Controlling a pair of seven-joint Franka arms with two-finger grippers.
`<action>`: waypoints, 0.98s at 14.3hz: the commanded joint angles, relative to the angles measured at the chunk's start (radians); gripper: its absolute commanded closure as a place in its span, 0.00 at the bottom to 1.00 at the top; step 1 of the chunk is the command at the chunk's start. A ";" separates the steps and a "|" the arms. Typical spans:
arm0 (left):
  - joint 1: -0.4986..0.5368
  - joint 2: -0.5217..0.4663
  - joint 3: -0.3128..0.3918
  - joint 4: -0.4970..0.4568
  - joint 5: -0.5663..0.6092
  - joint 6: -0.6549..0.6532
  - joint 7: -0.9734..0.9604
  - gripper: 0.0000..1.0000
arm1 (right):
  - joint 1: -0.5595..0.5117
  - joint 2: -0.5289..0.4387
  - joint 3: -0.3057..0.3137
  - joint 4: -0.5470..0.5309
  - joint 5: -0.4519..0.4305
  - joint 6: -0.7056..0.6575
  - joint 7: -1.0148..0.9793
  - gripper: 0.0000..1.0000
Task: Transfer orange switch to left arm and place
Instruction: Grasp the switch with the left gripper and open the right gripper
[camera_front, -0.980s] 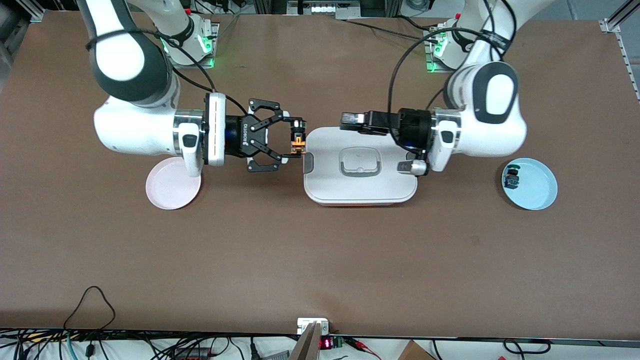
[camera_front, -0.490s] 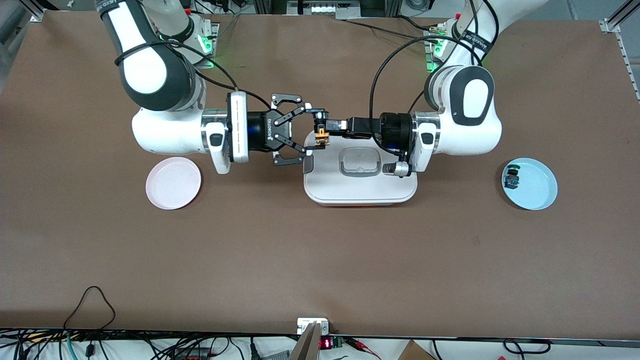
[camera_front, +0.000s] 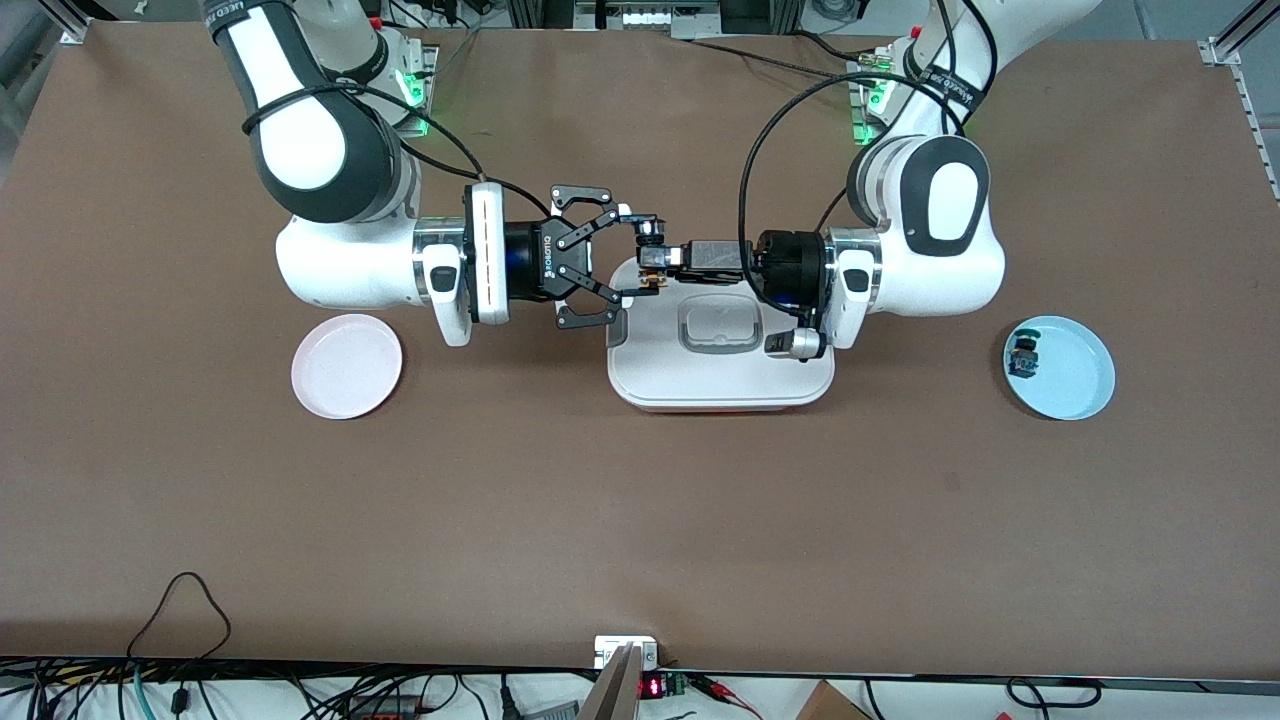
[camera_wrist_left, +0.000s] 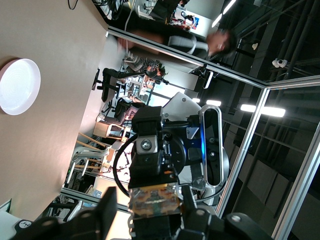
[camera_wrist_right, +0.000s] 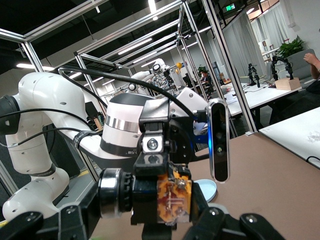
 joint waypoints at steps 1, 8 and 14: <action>-0.004 0.001 -0.006 0.007 -0.021 0.014 0.026 0.80 | 0.010 -0.007 -0.006 -0.003 0.027 -0.007 -0.020 1.00; 0.008 -0.004 -0.002 0.010 0.006 0.011 0.015 0.83 | 0.006 -0.017 -0.011 -0.015 0.031 -0.025 -0.003 0.00; 0.057 -0.012 0.008 0.072 0.374 0.006 -0.007 0.83 | 0.001 -0.057 -0.095 -0.012 -0.069 -0.028 0.104 0.00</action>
